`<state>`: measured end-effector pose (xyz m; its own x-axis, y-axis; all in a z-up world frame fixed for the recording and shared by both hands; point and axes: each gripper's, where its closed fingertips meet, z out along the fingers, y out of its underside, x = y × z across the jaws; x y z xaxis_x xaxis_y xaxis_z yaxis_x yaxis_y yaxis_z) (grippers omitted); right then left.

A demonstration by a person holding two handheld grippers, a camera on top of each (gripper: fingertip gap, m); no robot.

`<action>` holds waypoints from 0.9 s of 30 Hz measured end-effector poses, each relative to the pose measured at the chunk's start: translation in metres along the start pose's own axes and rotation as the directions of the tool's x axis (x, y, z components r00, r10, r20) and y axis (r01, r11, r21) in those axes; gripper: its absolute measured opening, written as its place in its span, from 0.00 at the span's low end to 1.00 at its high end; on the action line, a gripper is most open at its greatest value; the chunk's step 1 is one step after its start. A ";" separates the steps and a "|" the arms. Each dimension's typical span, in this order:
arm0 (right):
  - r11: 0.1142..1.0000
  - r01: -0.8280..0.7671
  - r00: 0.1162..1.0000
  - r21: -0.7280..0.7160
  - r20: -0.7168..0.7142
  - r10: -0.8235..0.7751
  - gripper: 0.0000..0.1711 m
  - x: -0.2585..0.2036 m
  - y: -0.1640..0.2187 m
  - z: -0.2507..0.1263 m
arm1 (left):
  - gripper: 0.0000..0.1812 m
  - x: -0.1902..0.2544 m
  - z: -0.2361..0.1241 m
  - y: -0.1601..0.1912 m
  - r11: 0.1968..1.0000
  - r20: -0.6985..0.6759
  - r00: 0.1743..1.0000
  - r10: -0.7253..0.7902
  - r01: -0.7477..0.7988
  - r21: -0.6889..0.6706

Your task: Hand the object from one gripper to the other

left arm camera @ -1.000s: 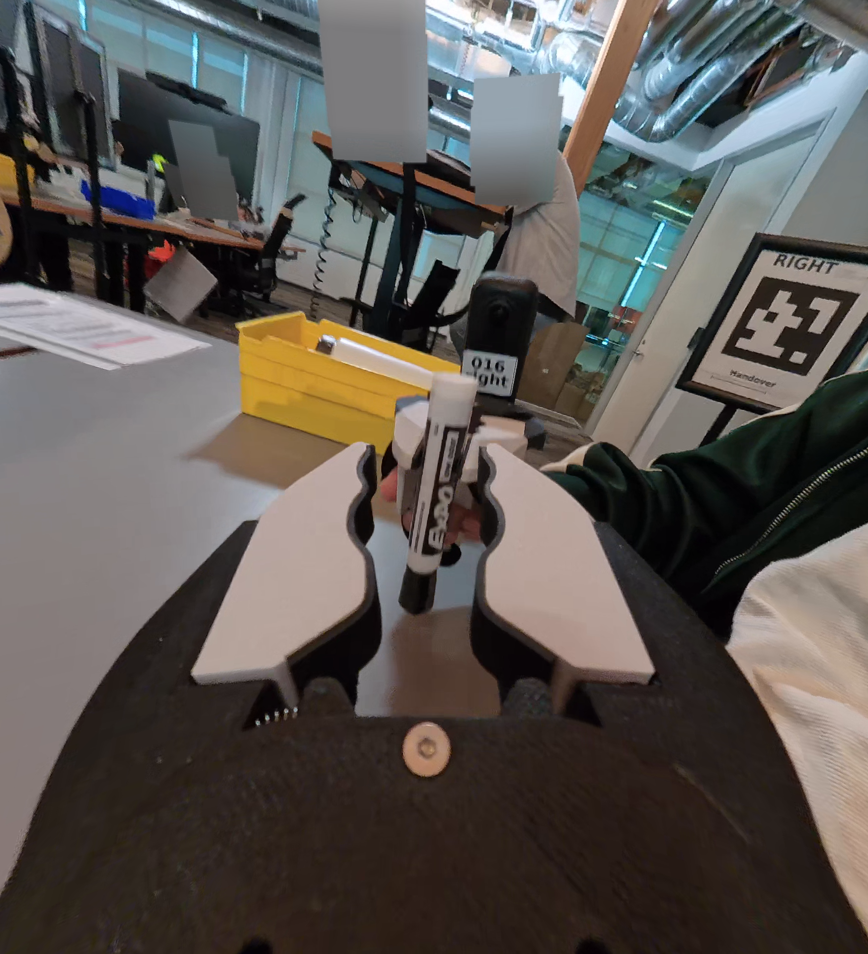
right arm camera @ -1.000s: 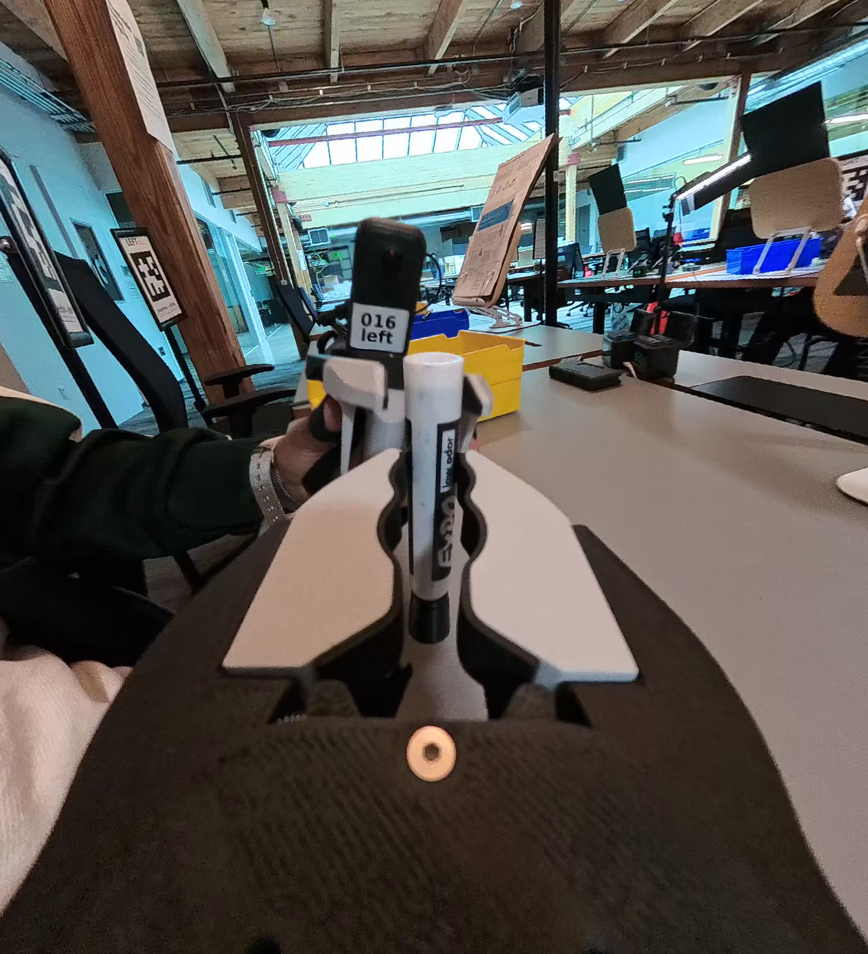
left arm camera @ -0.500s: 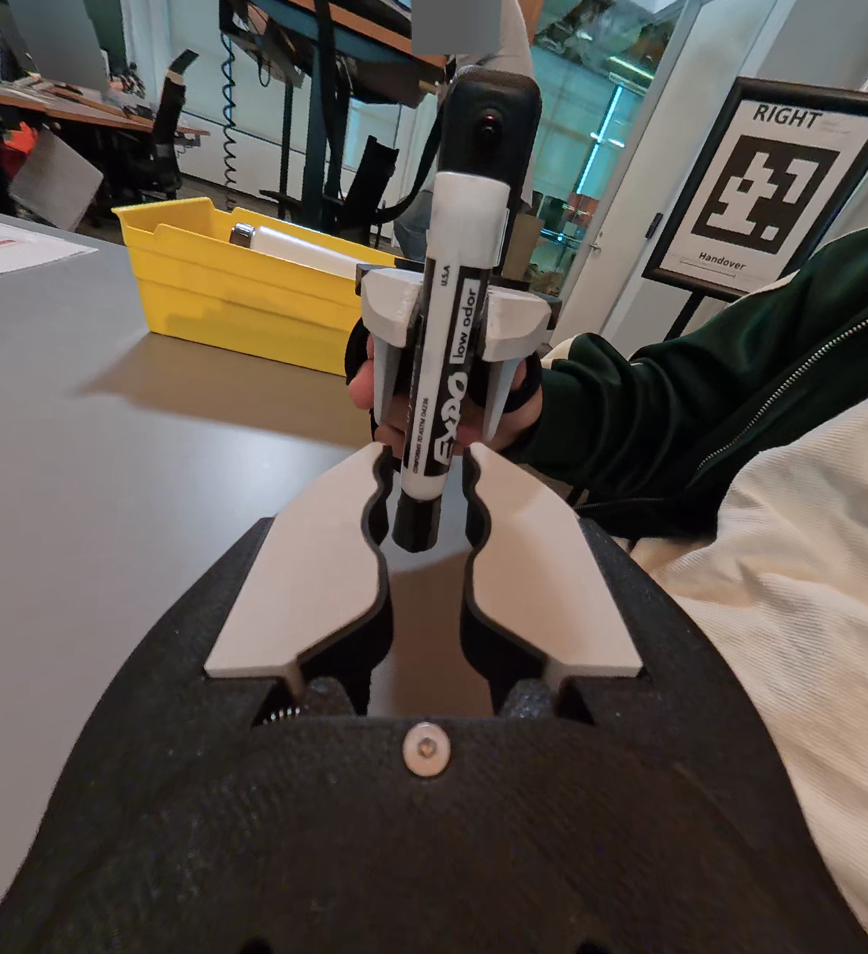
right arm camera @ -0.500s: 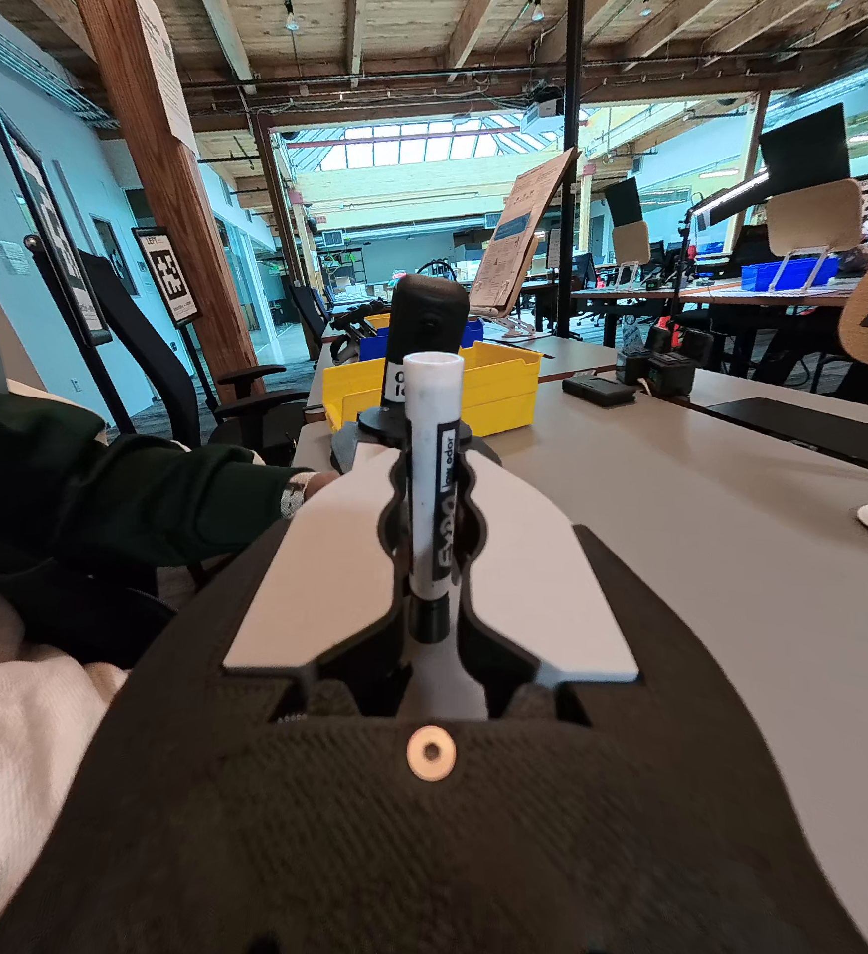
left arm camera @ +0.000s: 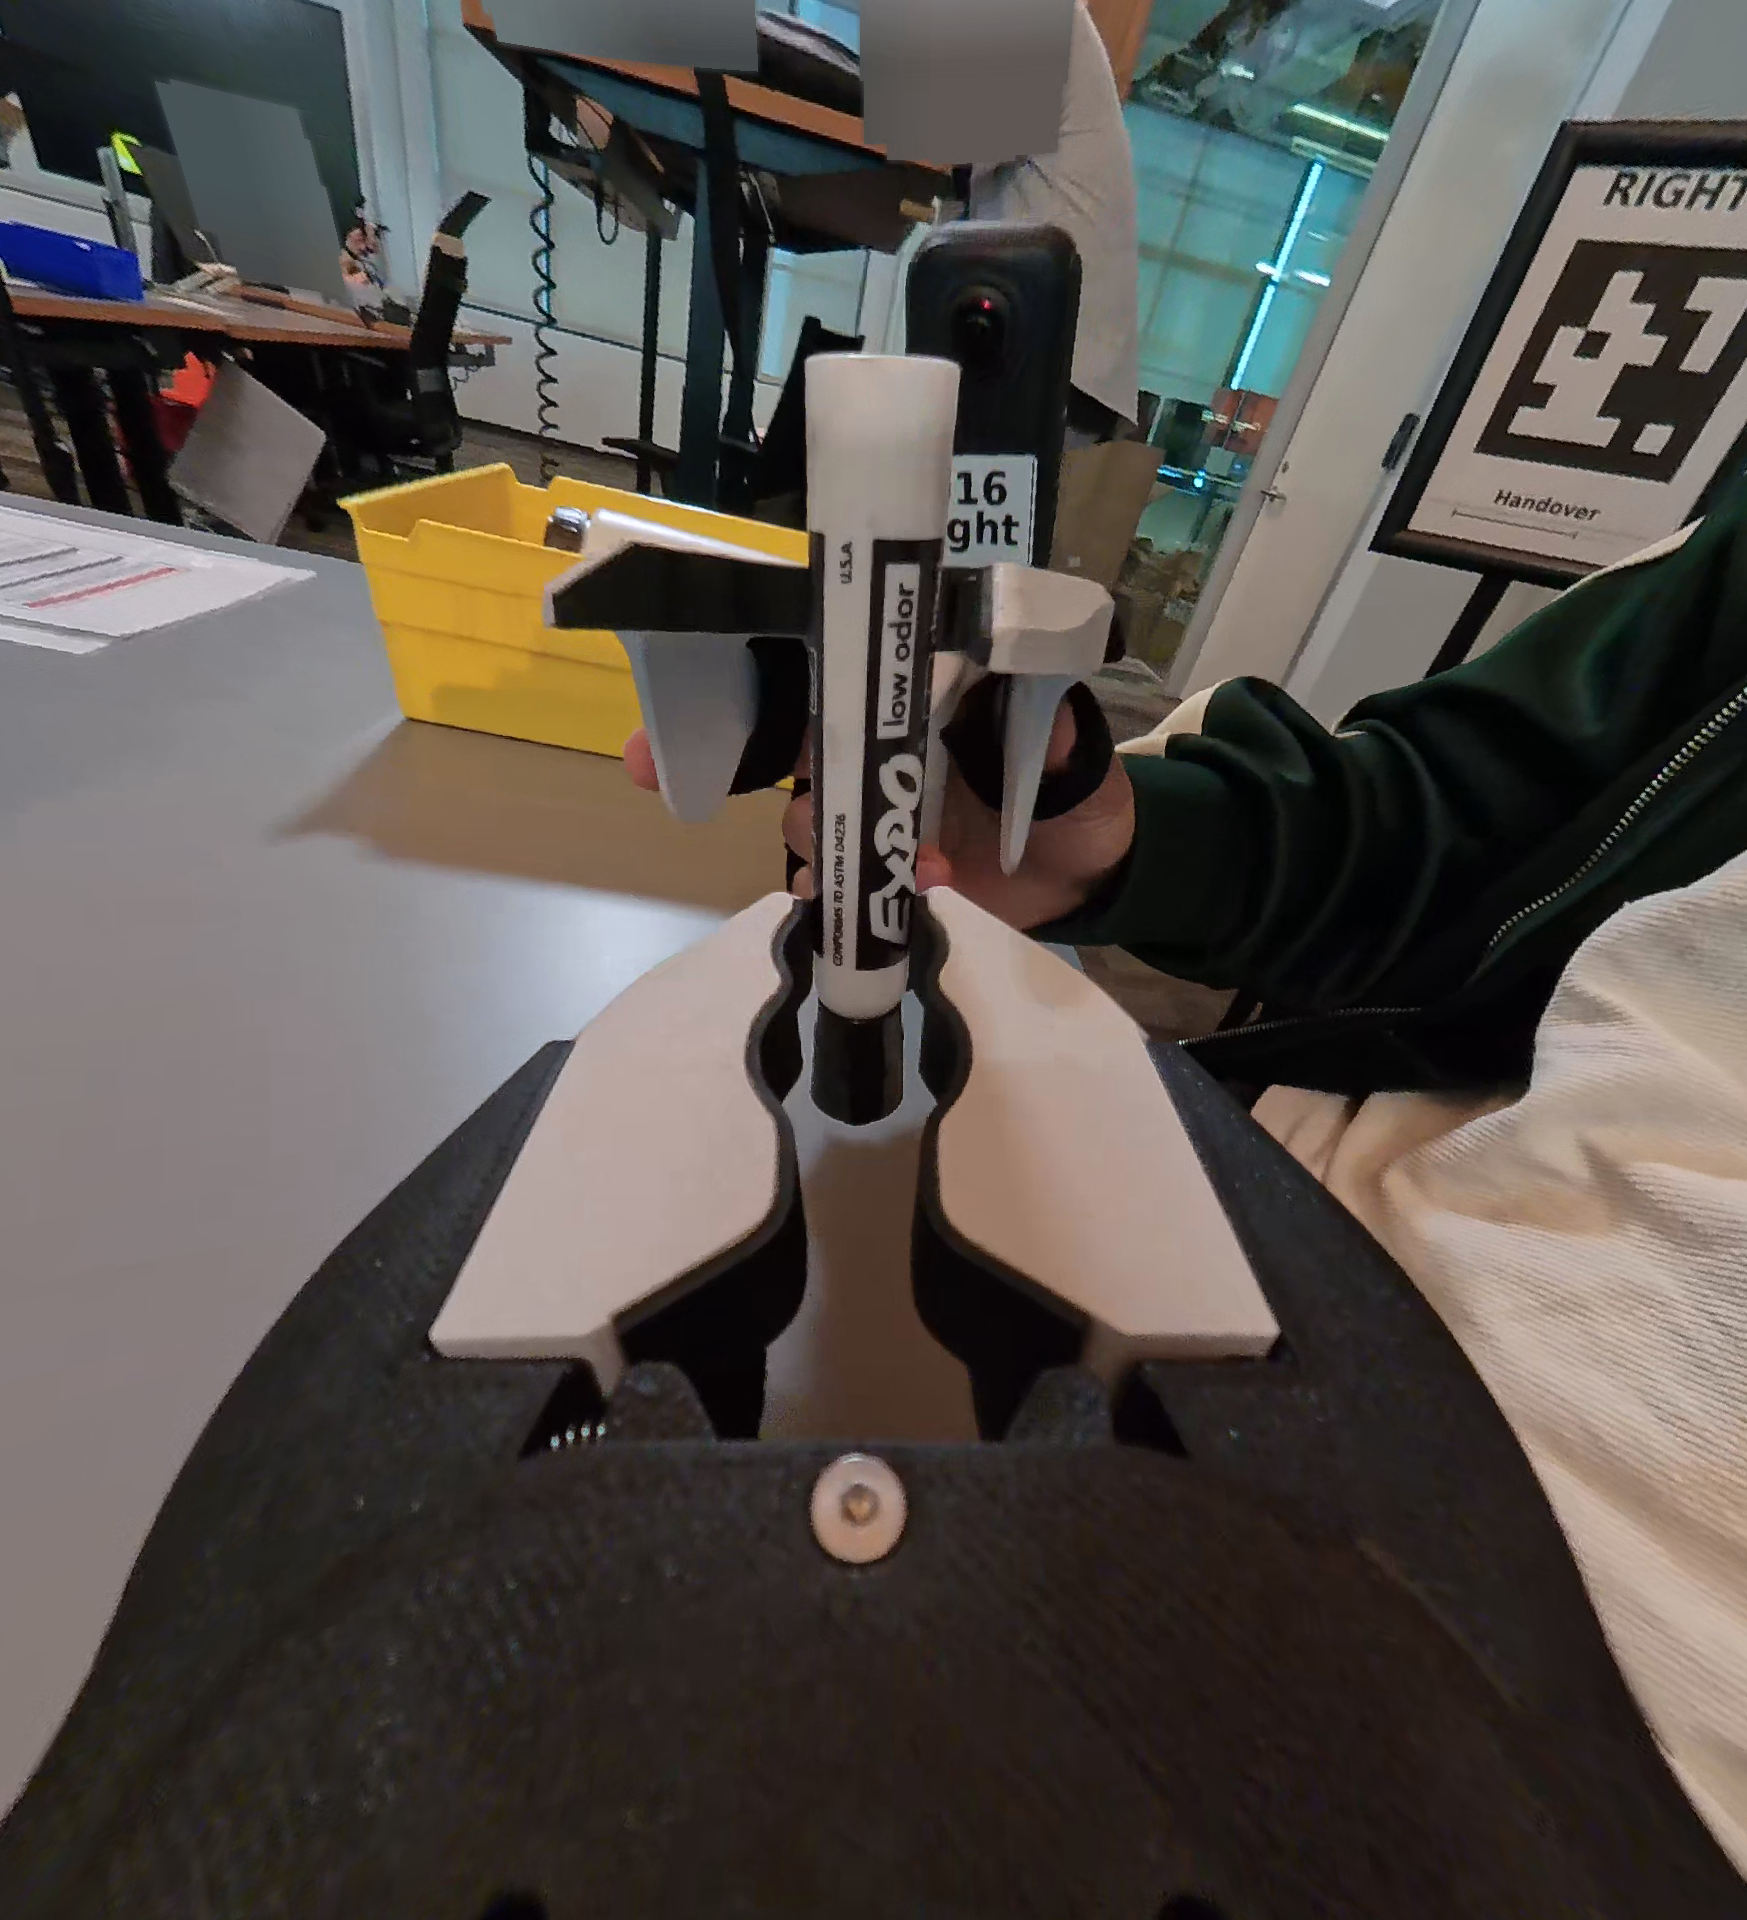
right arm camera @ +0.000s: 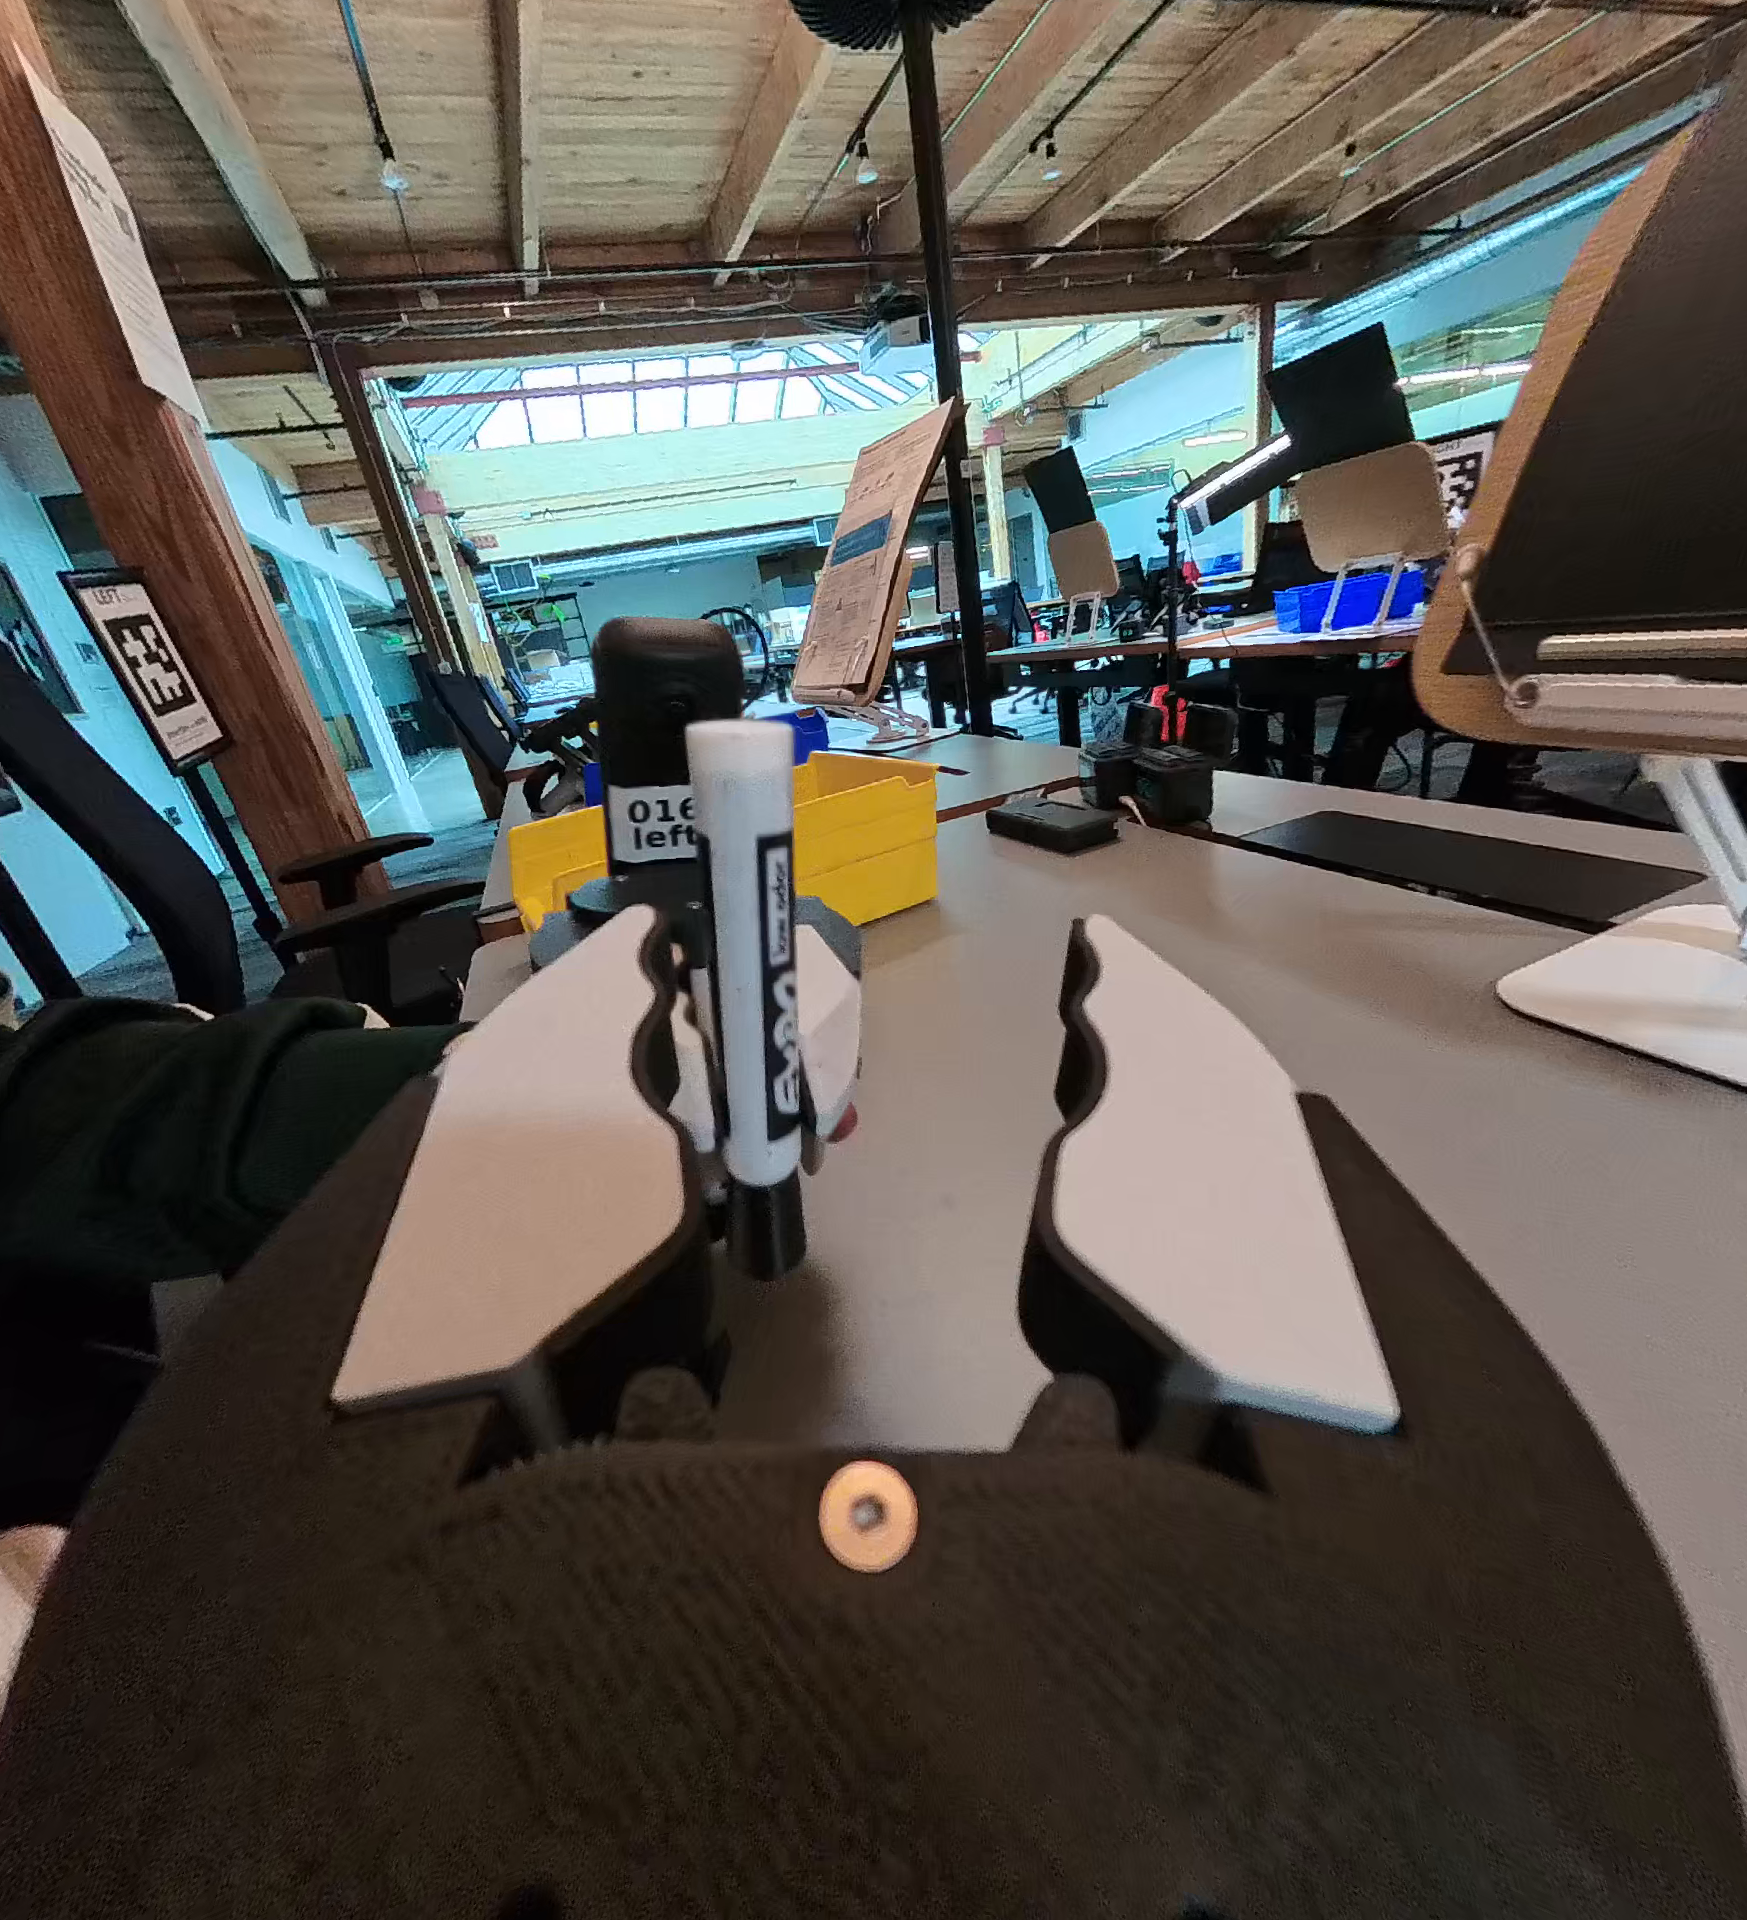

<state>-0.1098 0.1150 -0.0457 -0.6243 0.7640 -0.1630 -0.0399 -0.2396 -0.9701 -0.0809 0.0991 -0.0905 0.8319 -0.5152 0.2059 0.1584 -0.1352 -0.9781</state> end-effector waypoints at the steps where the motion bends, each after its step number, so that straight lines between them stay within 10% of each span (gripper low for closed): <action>1: 1.000 -0.006 1.000 0.001 -0.003 0.006 0.42 0.002 0.000 -0.001 | 0.10 -0.001 -0.001 -0.002 1.000 0.004 1.000 -0.001 0.001 0.012; 11: 0.895 0.437 0.890 -0.089 -0.097 -0.445 0.53 0.003 -0.003 -0.006 | 0.10 -0.005 -0.008 -0.008 0.998 0.003 0.999 -0.036 0.035 0.057; 18: 0.881 0.460 0.884 -0.110 -0.034 -0.466 0.46 -0.011 0.008 0.001 | 0.10 -0.005 -0.007 -0.006 0.997 -0.006 0.998 -0.070 0.070 0.043; 27: 0.654 0.720 0.679 -0.233 0.040 -0.733 0.35 -0.020 0.028 0.001 | 0.09 -0.016 -0.013 -0.015 0.873 -0.114 0.883 -0.455 0.468 0.136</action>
<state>-0.0993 0.0922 -0.0689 -0.4257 0.6705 0.6076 -0.2933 0.5330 -0.7937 -0.1033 0.0985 -0.0785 0.6019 -0.4896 0.6309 0.5997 -0.2445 -0.7619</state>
